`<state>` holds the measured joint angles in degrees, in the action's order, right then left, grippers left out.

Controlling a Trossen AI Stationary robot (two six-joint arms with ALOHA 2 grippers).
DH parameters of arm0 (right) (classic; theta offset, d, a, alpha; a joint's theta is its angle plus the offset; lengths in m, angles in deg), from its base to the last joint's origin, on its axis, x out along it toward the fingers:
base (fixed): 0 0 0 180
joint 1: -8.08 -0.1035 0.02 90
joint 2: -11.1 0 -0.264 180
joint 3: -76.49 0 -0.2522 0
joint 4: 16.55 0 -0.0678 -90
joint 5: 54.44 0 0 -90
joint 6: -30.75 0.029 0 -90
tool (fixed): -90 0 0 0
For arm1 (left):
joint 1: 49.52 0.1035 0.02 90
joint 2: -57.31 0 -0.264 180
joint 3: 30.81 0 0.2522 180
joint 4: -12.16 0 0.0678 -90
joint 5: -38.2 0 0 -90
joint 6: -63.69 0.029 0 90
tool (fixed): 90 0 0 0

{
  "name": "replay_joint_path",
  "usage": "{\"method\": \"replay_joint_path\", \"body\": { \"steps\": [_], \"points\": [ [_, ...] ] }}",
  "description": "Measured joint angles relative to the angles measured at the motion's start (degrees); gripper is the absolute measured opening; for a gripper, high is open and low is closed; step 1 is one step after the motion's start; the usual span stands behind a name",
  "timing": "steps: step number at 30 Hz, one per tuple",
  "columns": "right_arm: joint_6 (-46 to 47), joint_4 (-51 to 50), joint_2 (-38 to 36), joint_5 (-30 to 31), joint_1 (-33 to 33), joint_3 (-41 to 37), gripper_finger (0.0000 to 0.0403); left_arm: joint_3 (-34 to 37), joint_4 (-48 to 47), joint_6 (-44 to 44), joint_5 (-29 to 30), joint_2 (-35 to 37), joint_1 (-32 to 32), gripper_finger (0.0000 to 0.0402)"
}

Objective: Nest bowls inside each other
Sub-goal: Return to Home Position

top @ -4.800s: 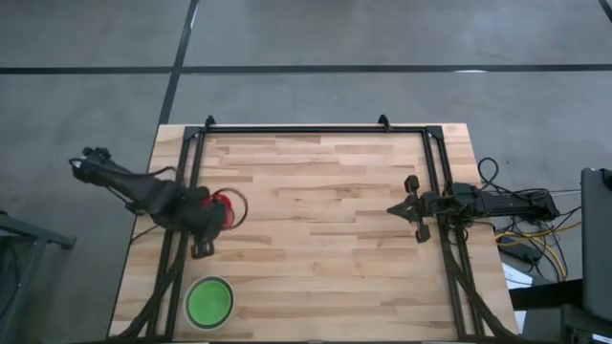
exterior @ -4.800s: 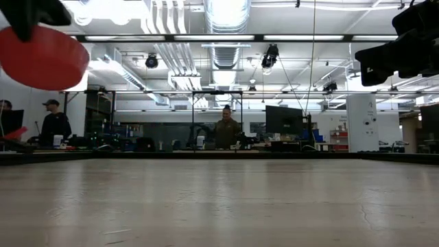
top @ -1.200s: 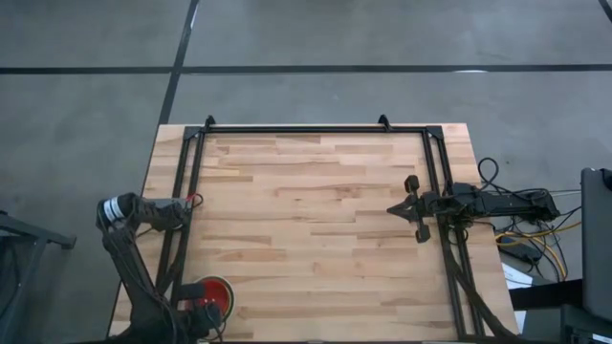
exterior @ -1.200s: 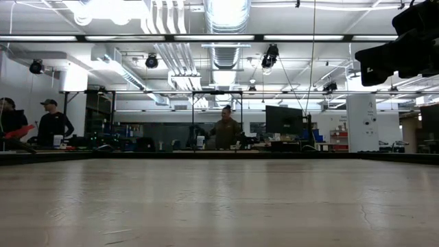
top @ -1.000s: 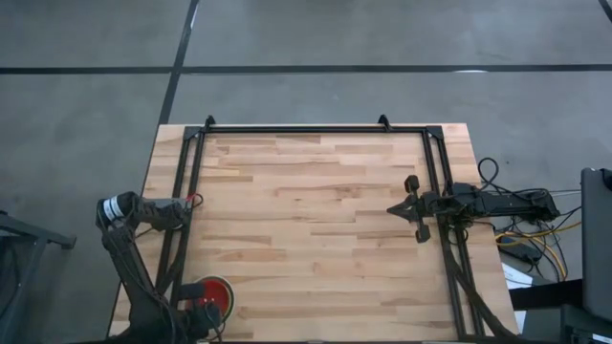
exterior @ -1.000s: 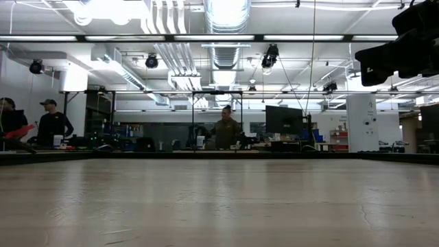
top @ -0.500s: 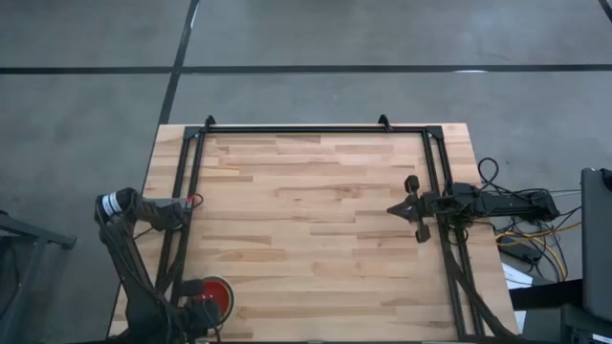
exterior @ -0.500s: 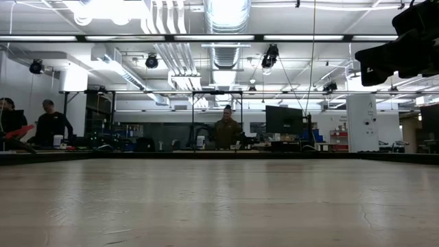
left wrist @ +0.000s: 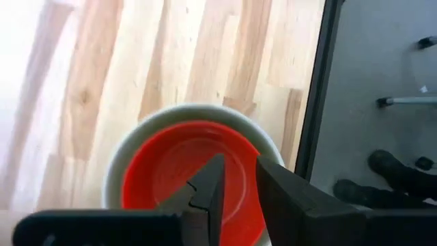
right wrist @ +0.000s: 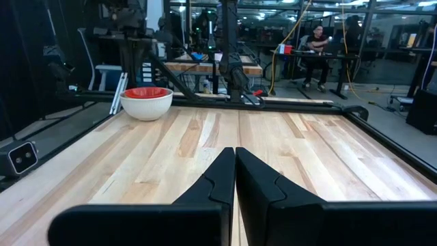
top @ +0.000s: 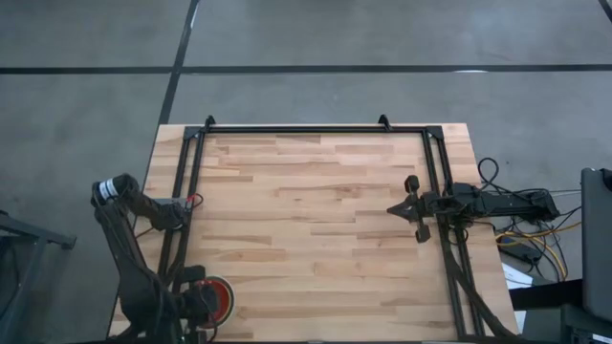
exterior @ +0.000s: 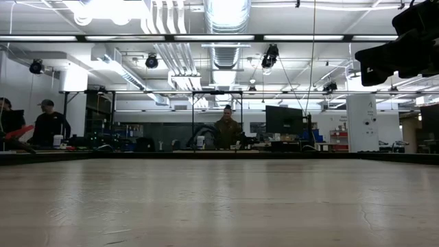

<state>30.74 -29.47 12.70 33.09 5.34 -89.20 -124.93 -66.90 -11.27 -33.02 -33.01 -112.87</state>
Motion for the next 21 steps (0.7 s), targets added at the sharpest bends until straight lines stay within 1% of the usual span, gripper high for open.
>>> {"method": "replay_joint_path", "body": {
  "steps": [4, 9, 16, 21],
  "points": [
    [0.00, 0.01, -0.02, 0.00, 0.01, -0.01, 0.0009, 0.00, 0.01, 2.09, 2.54, 2.18, 0.99, 0.0088],
    [0.00, 0.00, -0.02, -0.01, -0.01, -0.01, 0.0009, 0.00, 0.30, 6.84, 5.58, 4.53, 2.22, 0.0088],
    [0.00, 0.01, 0.00, -0.01, 0.01, 0.00, 0.0009, 0.00, 0.51, 12.34, 7.96, 8.42, 5.35, 0.0087],
    [-0.02, 0.00, -0.02, -0.01, -0.01, 0.01, 0.0009, 0.00, 2.65, 19.21, 9.20, 10.88, 7.63, 0.0087]
  ]
}}
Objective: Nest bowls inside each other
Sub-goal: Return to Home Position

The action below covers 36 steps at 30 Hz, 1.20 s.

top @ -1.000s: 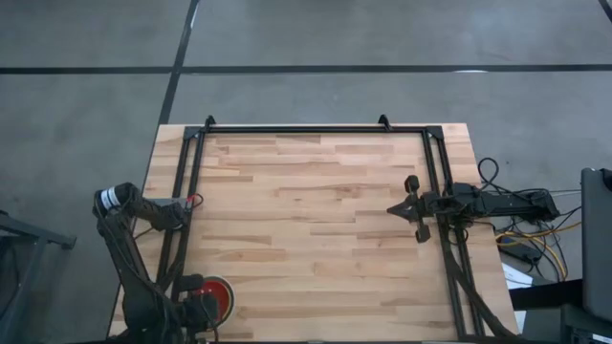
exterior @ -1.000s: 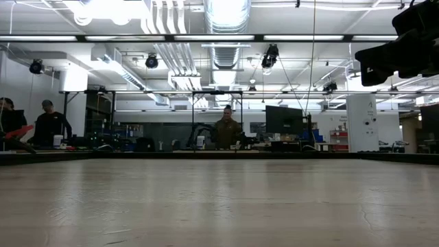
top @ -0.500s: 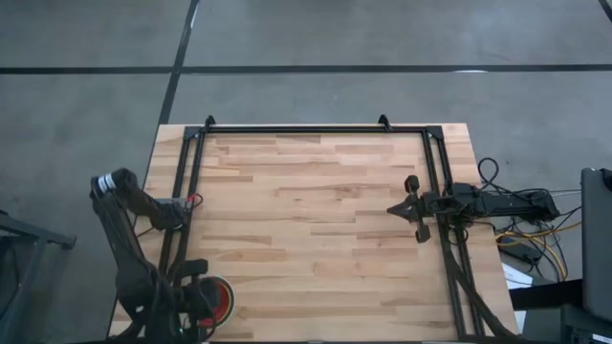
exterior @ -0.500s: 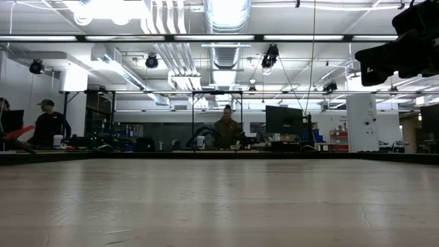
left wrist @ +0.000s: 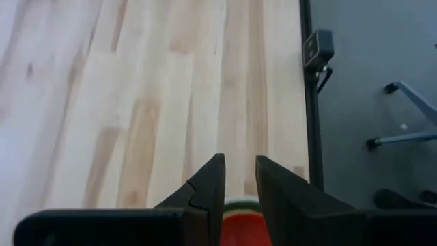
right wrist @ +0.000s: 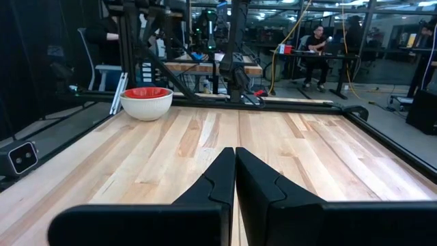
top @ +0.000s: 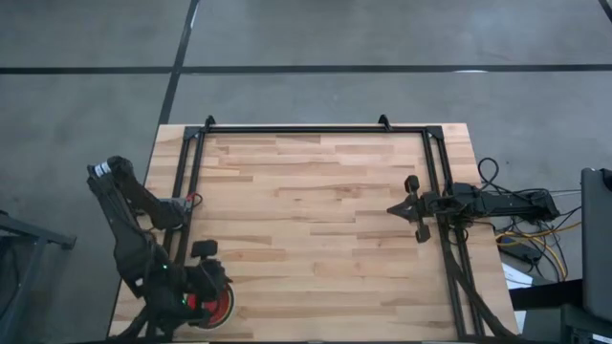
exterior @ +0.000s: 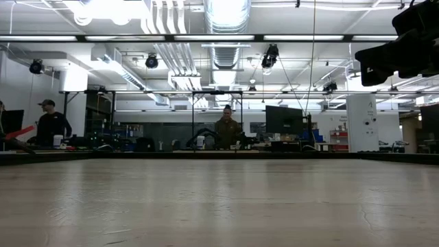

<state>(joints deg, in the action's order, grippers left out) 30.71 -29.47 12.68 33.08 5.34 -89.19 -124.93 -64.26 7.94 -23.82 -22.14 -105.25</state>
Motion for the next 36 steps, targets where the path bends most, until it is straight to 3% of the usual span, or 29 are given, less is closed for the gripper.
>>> {"method": "replay_joint_path", "body": {
  "steps": [8, 20, 36],
  "points": [
    [0.02, 0.02, 0.02, 0.00, 0.00, 0.00, 0.0009, 0.00, 2.79, 12.68, 0.79, 2.73, 4.19, 0.0078],
    [0.02, 0.00, 0.02, 0.00, 0.00, -0.02, 0.0009, 0.00, 8.21, 27.46, 0.57, 2.96, 10.35, 0.0006],
    [0.02, 0.02, 0.02, 0.02, 0.00, 0.00, 0.0009, 0.02, 20.65, 40.68, -2.18, 2.96, 23.95, 0.0009]
  ]
}}
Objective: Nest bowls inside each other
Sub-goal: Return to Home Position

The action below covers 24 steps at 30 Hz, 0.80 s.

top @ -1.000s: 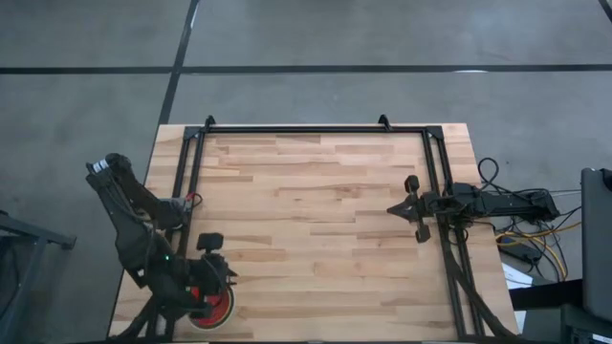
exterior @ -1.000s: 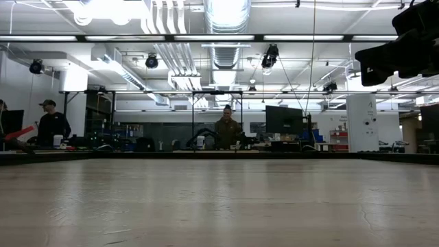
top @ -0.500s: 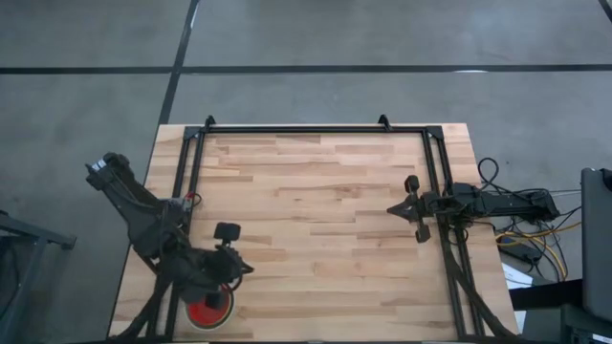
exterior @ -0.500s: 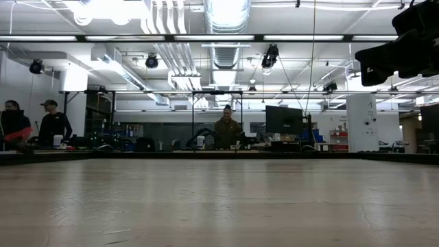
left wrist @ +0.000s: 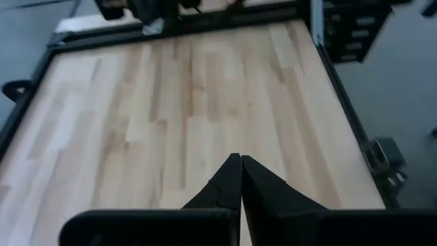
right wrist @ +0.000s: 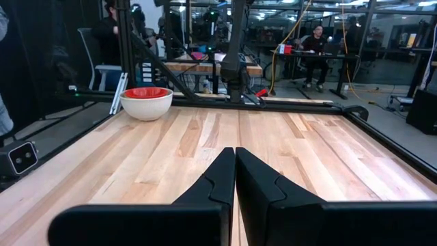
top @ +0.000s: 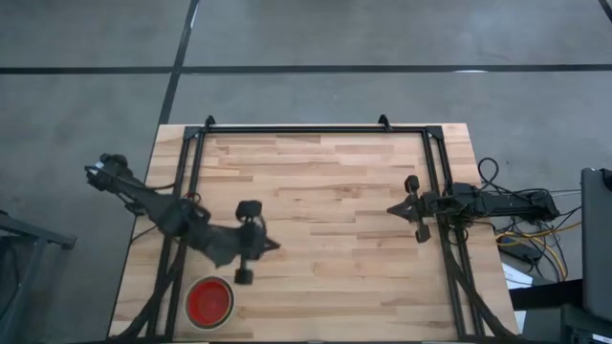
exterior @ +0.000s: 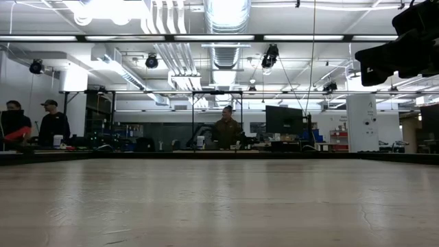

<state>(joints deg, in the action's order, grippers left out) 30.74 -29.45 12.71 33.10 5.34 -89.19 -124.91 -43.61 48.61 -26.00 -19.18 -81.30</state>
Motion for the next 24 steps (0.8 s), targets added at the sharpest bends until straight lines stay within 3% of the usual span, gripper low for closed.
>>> {"method": "replay_joint_path", "body": {
  "steps": [12, 24],
  "points": [
    [-0.01, -0.02, 0.00, -0.02, 0.00, -0.02, 0.0009, 0.00, 10.99, 5.92, -8.05, -0.12, 15.62, 0.0009],
    [0.00, -0.01, -0.01, 0.00, 0.01, -0.02, 0.0009, 6.06, 21.07, 9.53, -12.53, 0.31, 22.52, 0.0011]
  ]
}}
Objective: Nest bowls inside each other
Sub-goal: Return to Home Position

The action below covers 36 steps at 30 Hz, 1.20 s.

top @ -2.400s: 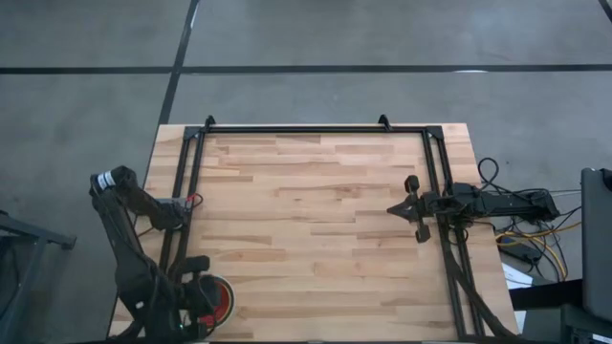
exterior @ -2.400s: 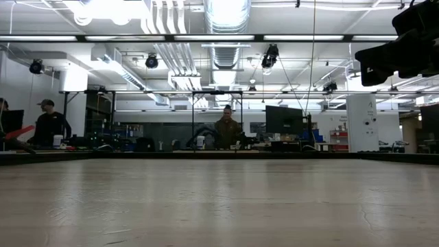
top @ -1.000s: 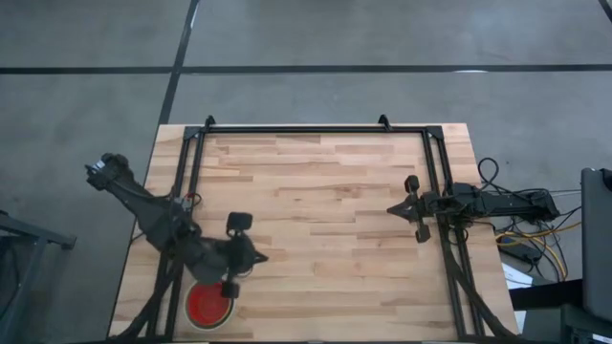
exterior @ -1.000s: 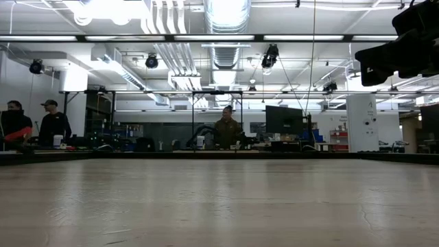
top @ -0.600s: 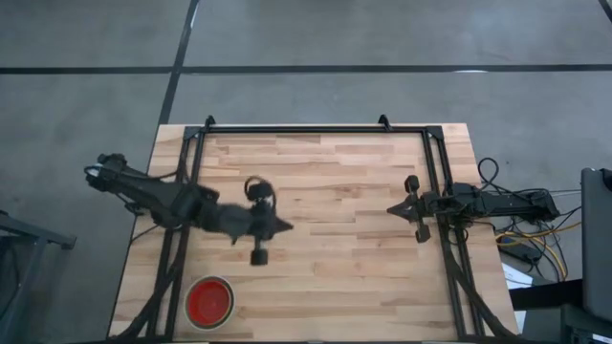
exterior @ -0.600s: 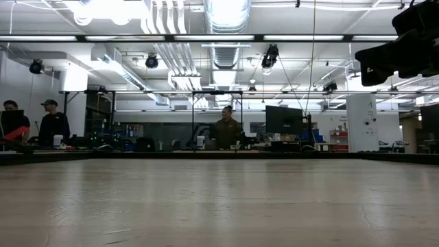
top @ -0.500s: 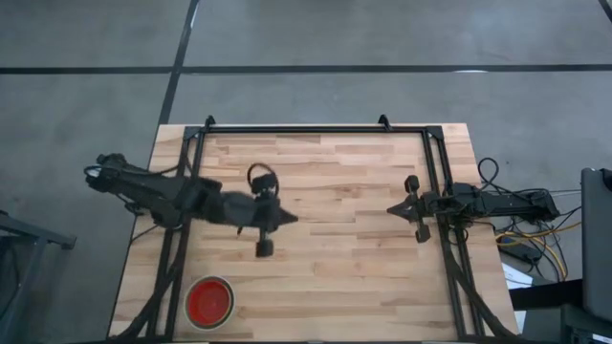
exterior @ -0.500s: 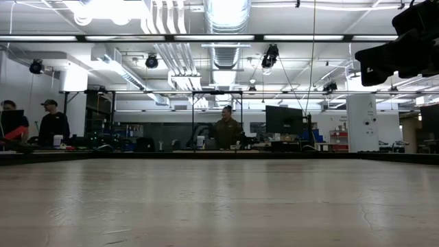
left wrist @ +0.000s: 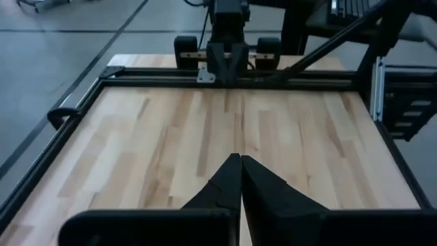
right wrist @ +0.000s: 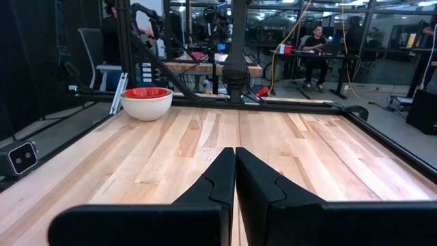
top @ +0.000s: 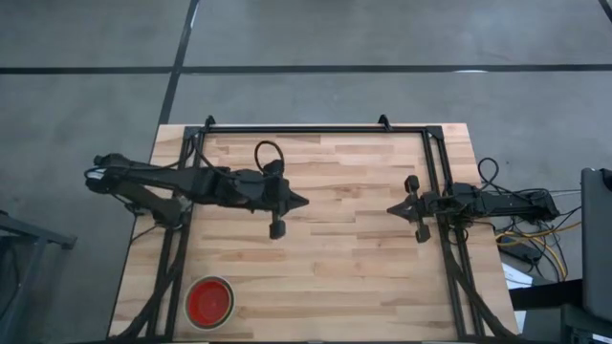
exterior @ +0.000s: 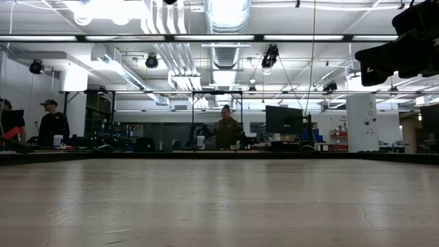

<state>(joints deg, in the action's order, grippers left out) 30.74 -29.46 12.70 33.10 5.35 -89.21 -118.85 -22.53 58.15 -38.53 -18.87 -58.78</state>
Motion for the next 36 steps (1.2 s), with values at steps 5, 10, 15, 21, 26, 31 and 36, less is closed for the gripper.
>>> {"method": "replay_joint_path", "body": {
  "steps": [5, 10, 15, 21, 26, 31, 36],
  "points": [
    [0.00, 0.01, 0.01, -0.01, -0.02, 0.00, 0.0009, 5.51, 7.67, 0.58, -4.11, 1.55, 1.97, 0.0008],
    [-0.01, 0.00, -0.01, 0.00, 0.01, 0.00, 0.0009, 12.24, 15.62, 0.59, -6.02, 3.56, 2.83, 0.0012],
    [0.00, 0.01, -0.02, 0.01, -0.01, 0.00, 0.0009, 19.37, 23.33, -0.50, -6.27, 6.90, 2.83, 0.0010],
    [0.00, 0.01, -0.01, 0.01, -0.01, 0.02, 0.0009, 25.46, 26.53, -0.87, -6.27, 11.24, 2.85, 0.0010],
    [-0.01, -0.01, -0.01, 0.01, 0.00, 0.00, 0.0009, 29.58, 27.20, -1.58, -6.27, 15.59, 2.85, 0.0012],
    [0.00, -0.01, -0.01, 0.01, 0.01, 0.01, 0.0009, 34.82, 29.51, -2.63, -6.27, 21.25, 2.85, 0.0008],
    [0.00, -0.01, -0.01, 0.01, 0.01, 0.01, 0.0009, 40.11, 30.32, -3.17, -6.25, 26.97, 2.85, 0.0014]
  ]
}}
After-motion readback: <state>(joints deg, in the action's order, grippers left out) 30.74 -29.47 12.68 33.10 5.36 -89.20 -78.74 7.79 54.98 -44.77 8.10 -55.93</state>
